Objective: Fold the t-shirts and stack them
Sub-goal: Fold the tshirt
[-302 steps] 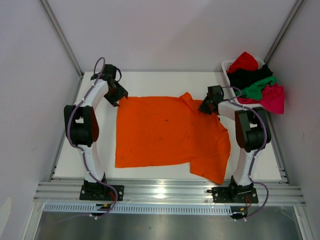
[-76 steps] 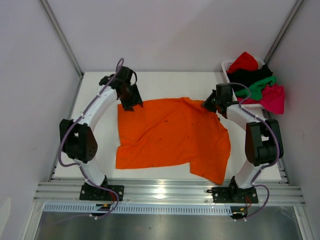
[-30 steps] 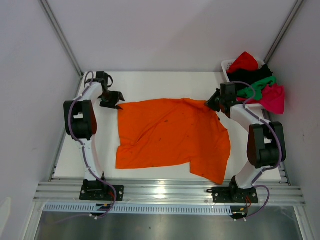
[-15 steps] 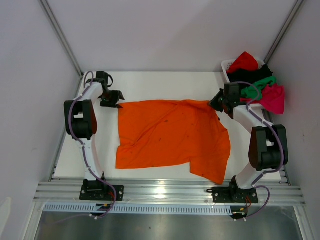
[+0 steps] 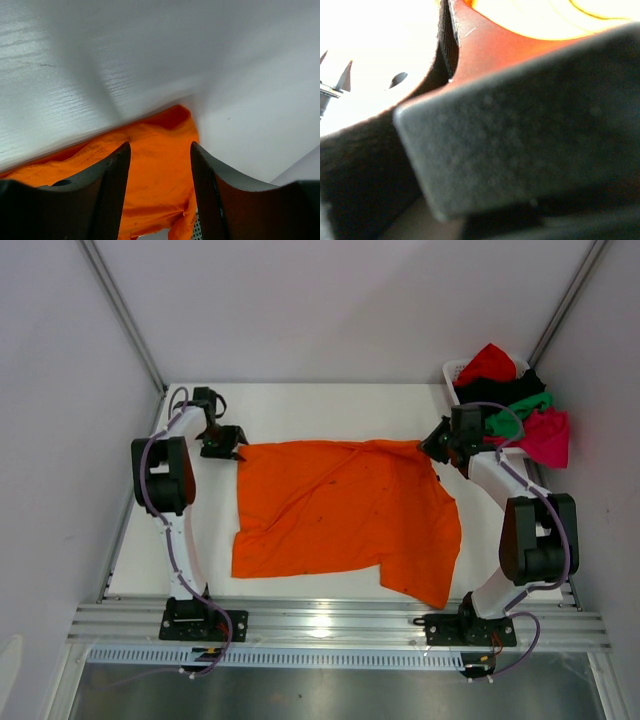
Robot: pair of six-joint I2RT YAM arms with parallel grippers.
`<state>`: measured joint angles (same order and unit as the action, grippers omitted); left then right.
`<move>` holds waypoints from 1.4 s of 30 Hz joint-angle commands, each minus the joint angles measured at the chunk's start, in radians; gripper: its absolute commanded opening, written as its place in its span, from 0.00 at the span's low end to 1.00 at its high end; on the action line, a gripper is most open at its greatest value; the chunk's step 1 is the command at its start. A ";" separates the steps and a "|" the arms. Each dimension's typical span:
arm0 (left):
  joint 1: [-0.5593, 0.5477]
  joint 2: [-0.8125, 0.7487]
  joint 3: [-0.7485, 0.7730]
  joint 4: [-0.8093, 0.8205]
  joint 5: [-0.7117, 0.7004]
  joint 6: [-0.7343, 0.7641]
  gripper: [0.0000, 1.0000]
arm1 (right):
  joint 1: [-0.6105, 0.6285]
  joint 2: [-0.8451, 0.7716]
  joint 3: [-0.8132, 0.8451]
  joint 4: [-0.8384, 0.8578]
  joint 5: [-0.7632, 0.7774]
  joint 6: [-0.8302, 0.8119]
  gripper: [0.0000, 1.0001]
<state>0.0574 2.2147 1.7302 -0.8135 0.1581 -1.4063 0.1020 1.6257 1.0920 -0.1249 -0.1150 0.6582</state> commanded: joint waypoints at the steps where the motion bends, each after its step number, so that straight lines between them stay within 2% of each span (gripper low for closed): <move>1: 0.010 0.000 0.031 -0.001 -0.035 -0.014 0.55 | -0.005 -0.052 -0.011 -0.005 -0.003 -0.011 0.05; 16: 0.010 0.000 0.068 -0.042 -0.127 -0.017 0.54 | -0.013 -0.079 -0.032 -0.001 -0.005 -0.009 0.04; 27: 0.009 0.068 0.166 -0.061 -0.092 -0.049 0.54 | -0.013 -0.102 -0.044 0.004 -0.003 0.003 0.05; 42: 0.010 0.083 0.164 -0.055 -0.107 -0.025 0.53 | -0.013 -0.129 -0.044 0.001 -0.011 0.008 0.05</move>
<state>0.0593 2.2913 1.8553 -0.8555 0.0628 -1.4319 0.0940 1.5410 1.0485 -0.1413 -0.1188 0.6586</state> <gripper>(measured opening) 0.529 0.050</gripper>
